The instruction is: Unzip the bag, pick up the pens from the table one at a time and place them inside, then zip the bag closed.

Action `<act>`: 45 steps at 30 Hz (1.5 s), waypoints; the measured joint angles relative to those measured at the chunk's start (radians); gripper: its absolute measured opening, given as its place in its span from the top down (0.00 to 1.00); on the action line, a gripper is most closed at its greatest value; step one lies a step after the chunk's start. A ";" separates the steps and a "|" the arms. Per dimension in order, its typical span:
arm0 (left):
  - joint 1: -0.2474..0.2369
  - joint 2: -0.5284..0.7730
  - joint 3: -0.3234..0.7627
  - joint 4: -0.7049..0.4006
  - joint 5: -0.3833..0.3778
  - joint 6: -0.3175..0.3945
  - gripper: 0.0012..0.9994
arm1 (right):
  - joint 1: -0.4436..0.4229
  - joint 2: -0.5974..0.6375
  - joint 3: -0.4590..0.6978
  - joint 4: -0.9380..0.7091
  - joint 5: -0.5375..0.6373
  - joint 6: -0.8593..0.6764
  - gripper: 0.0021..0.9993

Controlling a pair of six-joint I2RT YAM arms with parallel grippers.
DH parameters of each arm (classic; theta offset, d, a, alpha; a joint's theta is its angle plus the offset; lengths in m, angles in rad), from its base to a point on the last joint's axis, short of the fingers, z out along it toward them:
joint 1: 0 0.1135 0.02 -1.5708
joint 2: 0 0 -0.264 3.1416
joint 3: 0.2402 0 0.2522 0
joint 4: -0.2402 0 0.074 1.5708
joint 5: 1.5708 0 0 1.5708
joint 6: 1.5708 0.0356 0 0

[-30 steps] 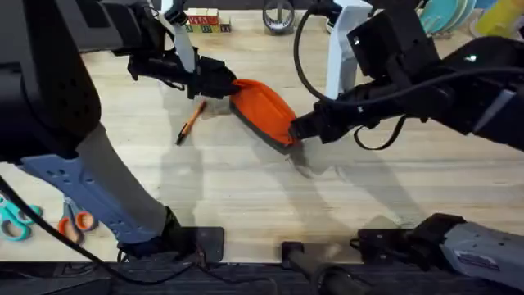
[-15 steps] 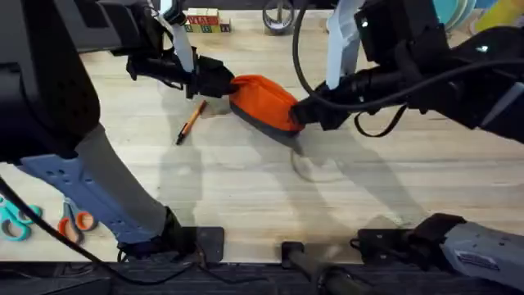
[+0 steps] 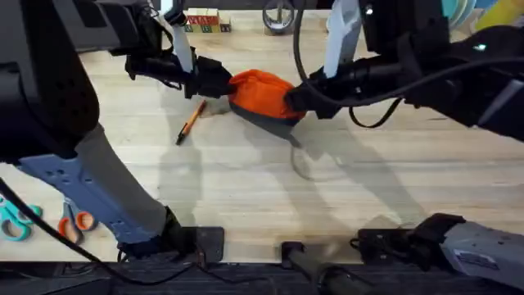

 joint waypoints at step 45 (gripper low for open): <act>-0.007 0.000 0.000 -0.020 0.037 -0.001 0.96 | -0.002 -0.067 0.015 0.003 0.003 -0.004 0.00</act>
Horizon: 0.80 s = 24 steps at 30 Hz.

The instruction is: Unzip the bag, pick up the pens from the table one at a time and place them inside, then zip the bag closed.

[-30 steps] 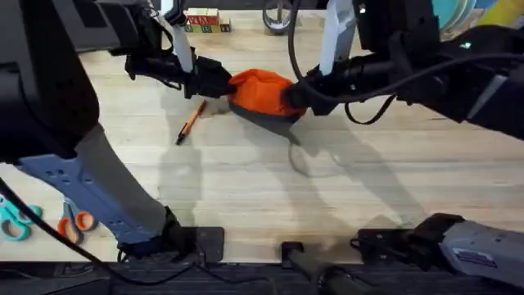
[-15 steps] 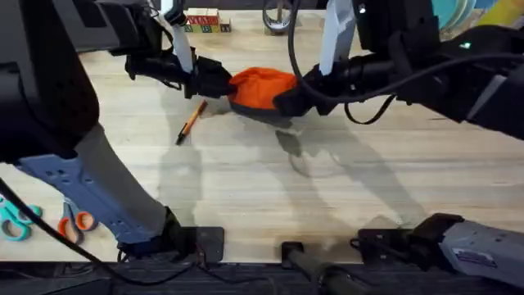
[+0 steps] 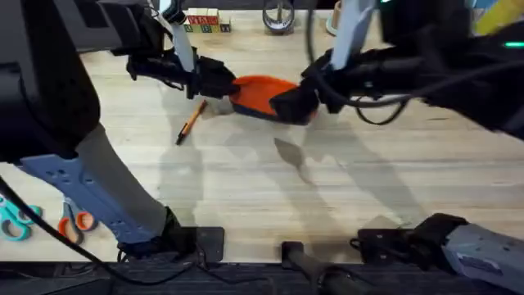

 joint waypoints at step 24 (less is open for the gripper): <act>-0.016 0.000 0.000 0.004 0.003 0.000 0.96 | 0.003 -0.270 0.018 -0.249 0.214 -0.004 0.00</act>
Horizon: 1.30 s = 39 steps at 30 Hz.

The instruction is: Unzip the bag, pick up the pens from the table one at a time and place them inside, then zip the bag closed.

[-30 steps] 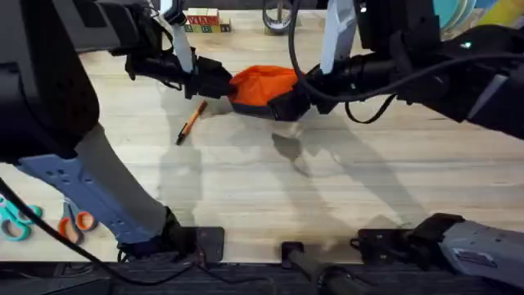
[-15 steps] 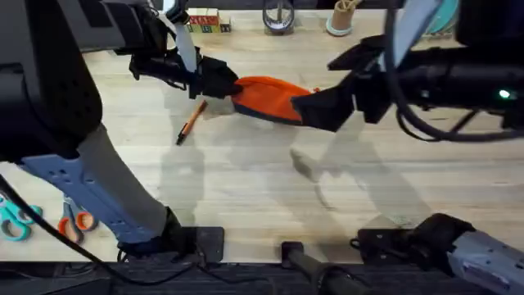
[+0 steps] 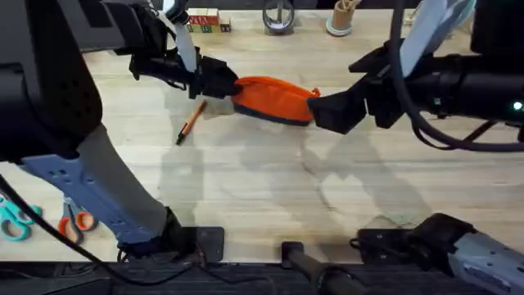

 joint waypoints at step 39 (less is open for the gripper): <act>0.000 0.000 0.000 0.000 0.000 0.000 0.96 | -0.085 0.108 0.006 -0.081 0.001 0.313 0.00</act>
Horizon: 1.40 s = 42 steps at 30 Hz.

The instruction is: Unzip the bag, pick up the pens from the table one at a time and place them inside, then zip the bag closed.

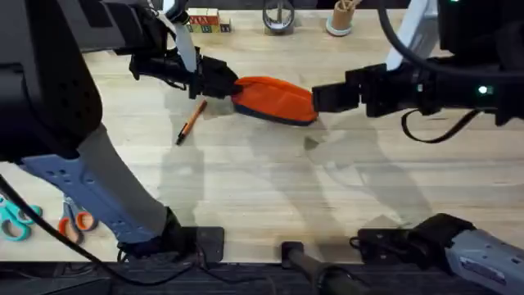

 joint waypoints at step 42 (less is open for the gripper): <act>0.000 0.000 0.000 0.000 0.000 0.000 0.96 | -0.066 0.370 0.299 -0.129 0.153 0.389 0.00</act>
